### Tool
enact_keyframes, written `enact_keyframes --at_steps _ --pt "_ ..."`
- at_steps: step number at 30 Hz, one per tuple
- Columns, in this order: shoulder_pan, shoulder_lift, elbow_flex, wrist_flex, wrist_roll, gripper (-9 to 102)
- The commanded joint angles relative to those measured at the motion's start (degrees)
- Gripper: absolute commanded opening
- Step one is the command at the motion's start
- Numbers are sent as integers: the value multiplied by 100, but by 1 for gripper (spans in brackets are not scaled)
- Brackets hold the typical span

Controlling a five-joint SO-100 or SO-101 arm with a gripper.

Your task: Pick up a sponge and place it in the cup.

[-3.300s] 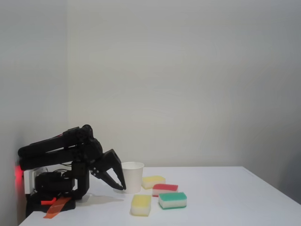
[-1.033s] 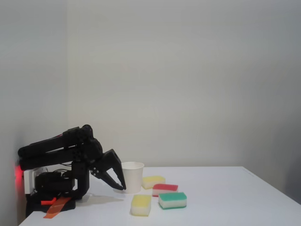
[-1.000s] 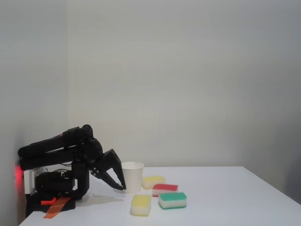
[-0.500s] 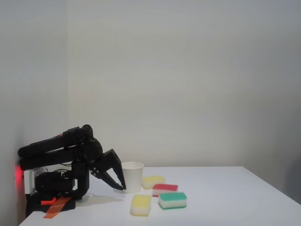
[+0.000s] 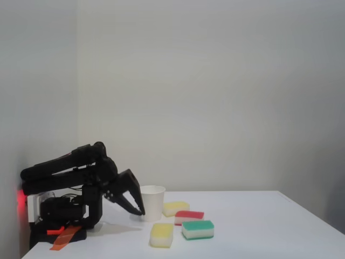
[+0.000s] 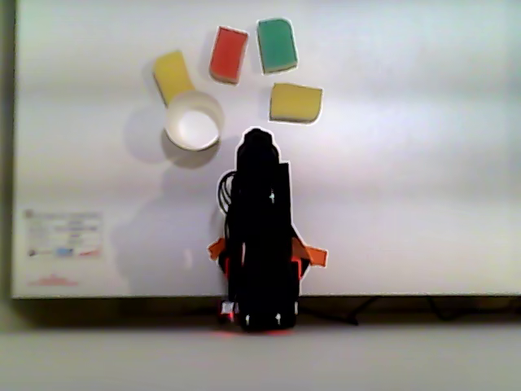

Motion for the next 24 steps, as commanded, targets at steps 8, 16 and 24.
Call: enact_keyframes --at_steps 8,16,24 --pt "299 -2197 -2874 1538 220 0" --pt "431 -4614 -4025 562 387 2" --pt "694 -6179 -5133 88 334 23"
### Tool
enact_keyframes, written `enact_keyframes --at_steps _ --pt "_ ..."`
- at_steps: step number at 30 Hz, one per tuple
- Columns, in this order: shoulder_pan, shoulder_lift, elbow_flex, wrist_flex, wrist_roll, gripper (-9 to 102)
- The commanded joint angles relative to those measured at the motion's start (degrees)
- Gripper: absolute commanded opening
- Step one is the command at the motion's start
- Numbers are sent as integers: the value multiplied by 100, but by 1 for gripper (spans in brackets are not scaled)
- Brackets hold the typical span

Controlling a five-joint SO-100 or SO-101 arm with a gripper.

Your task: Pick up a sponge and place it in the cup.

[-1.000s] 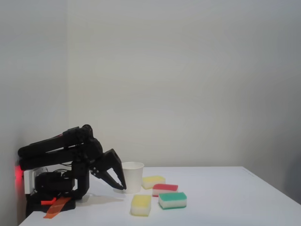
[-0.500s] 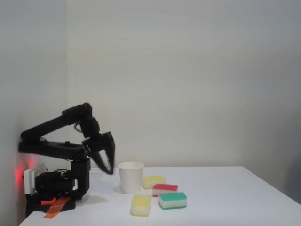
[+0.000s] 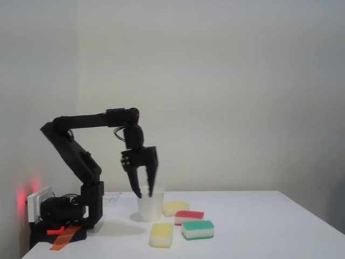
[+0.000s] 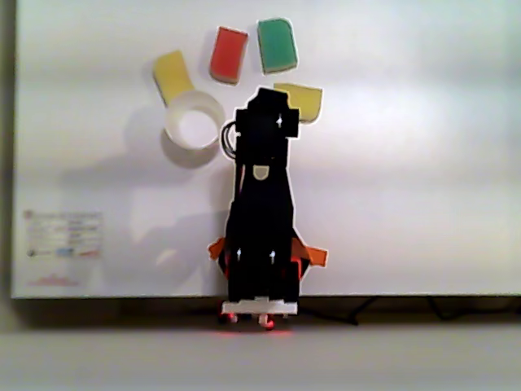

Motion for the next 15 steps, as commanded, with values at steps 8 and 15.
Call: enact_keyframes --at_steps 8,15 --pt "1204 -536 -756 -88 -993 39" --pt "1450 -1037 -765 -659 -1195 40"
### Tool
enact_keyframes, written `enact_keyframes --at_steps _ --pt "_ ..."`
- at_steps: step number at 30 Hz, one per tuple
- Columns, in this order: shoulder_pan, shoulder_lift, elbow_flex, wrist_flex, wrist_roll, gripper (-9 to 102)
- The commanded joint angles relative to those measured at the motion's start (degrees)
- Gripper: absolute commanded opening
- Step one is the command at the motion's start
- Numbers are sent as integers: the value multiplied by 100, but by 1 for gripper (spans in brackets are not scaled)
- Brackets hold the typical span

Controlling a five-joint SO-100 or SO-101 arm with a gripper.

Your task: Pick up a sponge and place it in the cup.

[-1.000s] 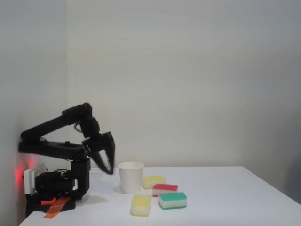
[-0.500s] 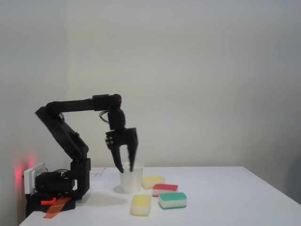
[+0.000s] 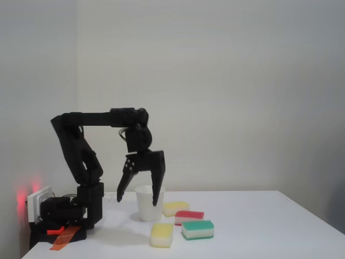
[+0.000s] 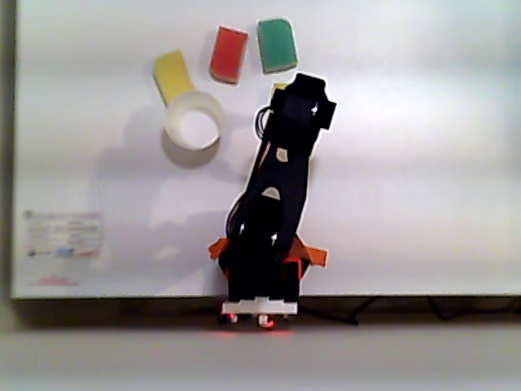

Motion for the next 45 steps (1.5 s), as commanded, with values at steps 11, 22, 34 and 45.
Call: enact_keyframes --at_steps 11,22,34,45 --pt "-105 -1872 -940 -1002 -97 41" --pt "-158 -2074 -835 -1046 -105 41" --pt "-176 -2347 -264 -2013 -281 41" --pt "-176 -2558 26 -2558 -316 37"
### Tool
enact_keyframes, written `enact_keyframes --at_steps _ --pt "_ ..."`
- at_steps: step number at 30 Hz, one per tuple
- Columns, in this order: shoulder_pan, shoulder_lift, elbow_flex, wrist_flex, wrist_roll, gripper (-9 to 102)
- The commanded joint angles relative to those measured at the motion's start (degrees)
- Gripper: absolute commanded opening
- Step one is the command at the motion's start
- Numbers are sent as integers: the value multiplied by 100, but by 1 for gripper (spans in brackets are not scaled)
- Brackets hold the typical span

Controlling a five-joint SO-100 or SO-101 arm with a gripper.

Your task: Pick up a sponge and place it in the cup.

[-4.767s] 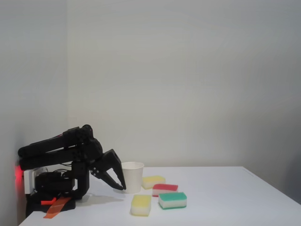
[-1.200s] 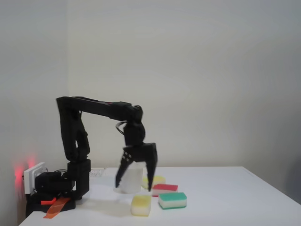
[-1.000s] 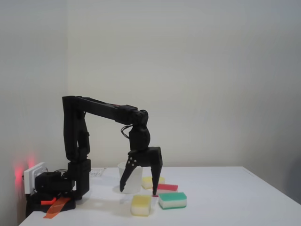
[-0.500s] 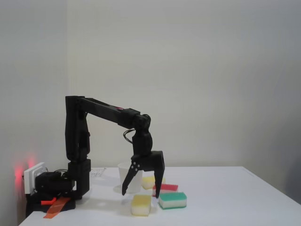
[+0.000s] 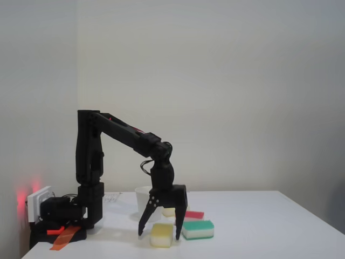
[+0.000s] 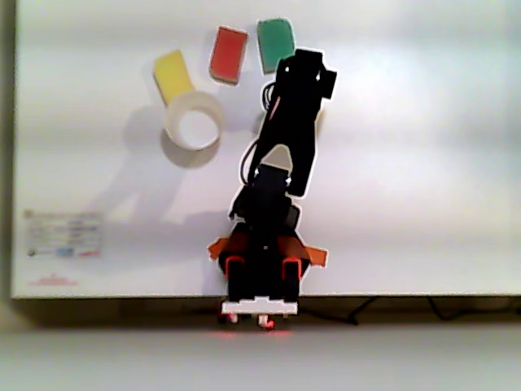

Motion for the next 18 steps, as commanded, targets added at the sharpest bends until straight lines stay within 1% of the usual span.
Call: enact_keyframes --at_steps 1,5,8,10,11,13,14,18 --pt "79 70 70 -105 -44 36" --pt "79 -44 132 -272 -70 33" --pt "79 -123 176 -404 -88 28" --pt "79 -132 193 -404 -70 21" --pt "79 -132 202 -404 -62 16" --pt "88 -132 237 -396 -18 2" --pt "79 -123 237 -369 18 0" --pt "97 -44 193 -211 -35 0"
